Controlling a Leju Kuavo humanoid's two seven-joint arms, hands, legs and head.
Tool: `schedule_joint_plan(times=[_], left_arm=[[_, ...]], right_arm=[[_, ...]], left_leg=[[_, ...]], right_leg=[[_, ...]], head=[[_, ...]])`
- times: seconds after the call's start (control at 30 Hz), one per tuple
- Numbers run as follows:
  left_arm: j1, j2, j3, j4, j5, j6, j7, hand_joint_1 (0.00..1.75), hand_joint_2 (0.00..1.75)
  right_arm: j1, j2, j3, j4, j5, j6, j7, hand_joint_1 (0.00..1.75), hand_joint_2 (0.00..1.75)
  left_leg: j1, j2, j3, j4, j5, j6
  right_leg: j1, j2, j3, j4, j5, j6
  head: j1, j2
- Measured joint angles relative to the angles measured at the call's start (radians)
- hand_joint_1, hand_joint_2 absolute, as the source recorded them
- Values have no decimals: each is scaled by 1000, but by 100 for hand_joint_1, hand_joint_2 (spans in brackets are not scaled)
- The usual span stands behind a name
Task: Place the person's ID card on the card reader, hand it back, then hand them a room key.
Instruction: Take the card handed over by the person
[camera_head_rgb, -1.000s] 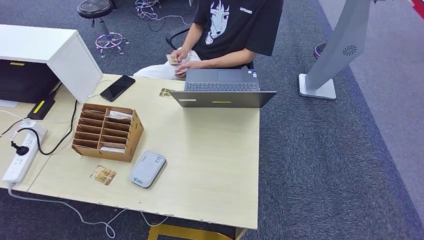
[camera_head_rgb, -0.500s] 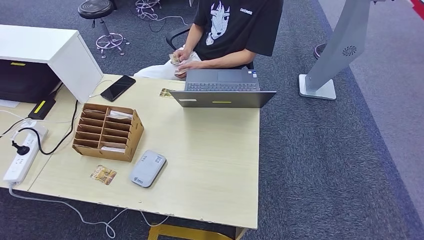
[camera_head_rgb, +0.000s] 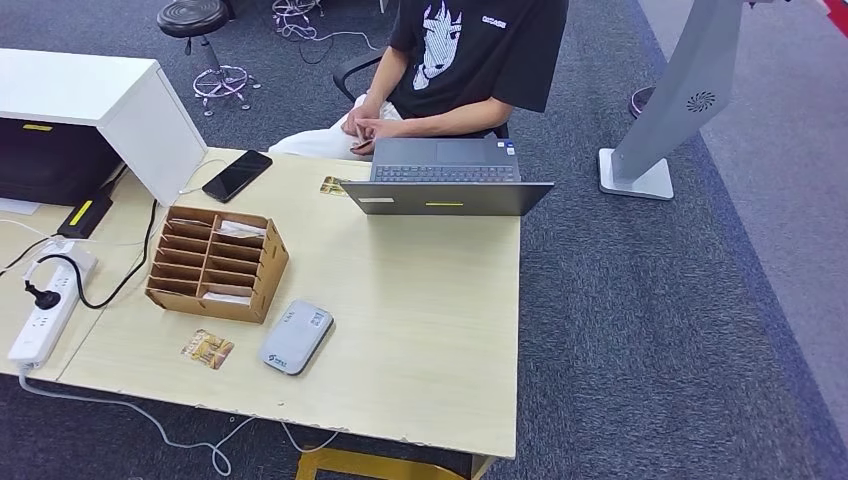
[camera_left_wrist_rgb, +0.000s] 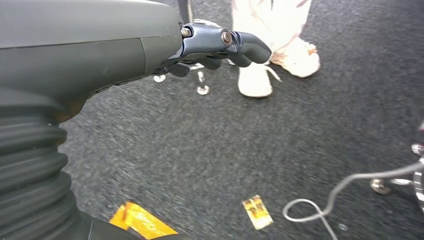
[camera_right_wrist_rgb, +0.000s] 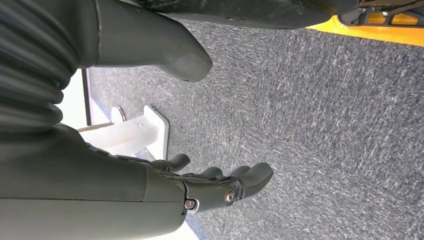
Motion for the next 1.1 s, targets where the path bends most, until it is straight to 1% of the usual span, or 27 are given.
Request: schedule_joint_plan(times=[0.1,0.3,0.43,0.63,0.93,1.0,1.07,1.1], left_arm=[[-33,3,-21,0,3,0,0,0,175],[-117,6,-91,0,24,0,0,0,175],[-154,8,-117,0,31,0,0,0,175],[-174,11,-128,0,30,0,0,0,175],[-174,9,-139,0,33,0,0,0,175],[-158,-10,-126,0,37,0,0,0,175],[-122,-54,-81,0,40,0,15,0,175],[-99,-81,-46,0,41,0,44,0,175]], right_arm=[[0,0,0,0,-1,0,-5,0,175],[0,0,0,0,-1,-2,-13,0,175],[0,0,0,0,-1,-3,-15,0,175],[0,0,0,0,-1,-3,-15,0,175],[0,0,0,0,-1,-2,-15,0,175],[0,0,0,0,-1,-1,-10,0,175],[0,0,2,0,4,4,1,0,175],[-1,0,5,0,10,8,7,0,175]], left_leg=[[0,0,0,0,1,0],[0,-1,0,0,1,0],[0,0,0,0,1,0],[0,0,0,0,1,0],[0,0,0,0,1,0],[-1,1,0,0,1,0],[-3,2,0,0,0,1],[-4,2,0,0,0,2]], right_leg=[[0,0,0,0,0,0],[0,0,1,0,1,0],[0,0,0,0,1,-1],[0,0,0,0,1,-1],[0,0,0,0,1,-1],[-1,1,0,0,1,0],[-2,2,0,0,0,0],[-3,3,0,0,0,1]], head=[[0,0],[0,0],[0,0],[0,0],[0,0],[0,0],[-1,0],[-1,0]])
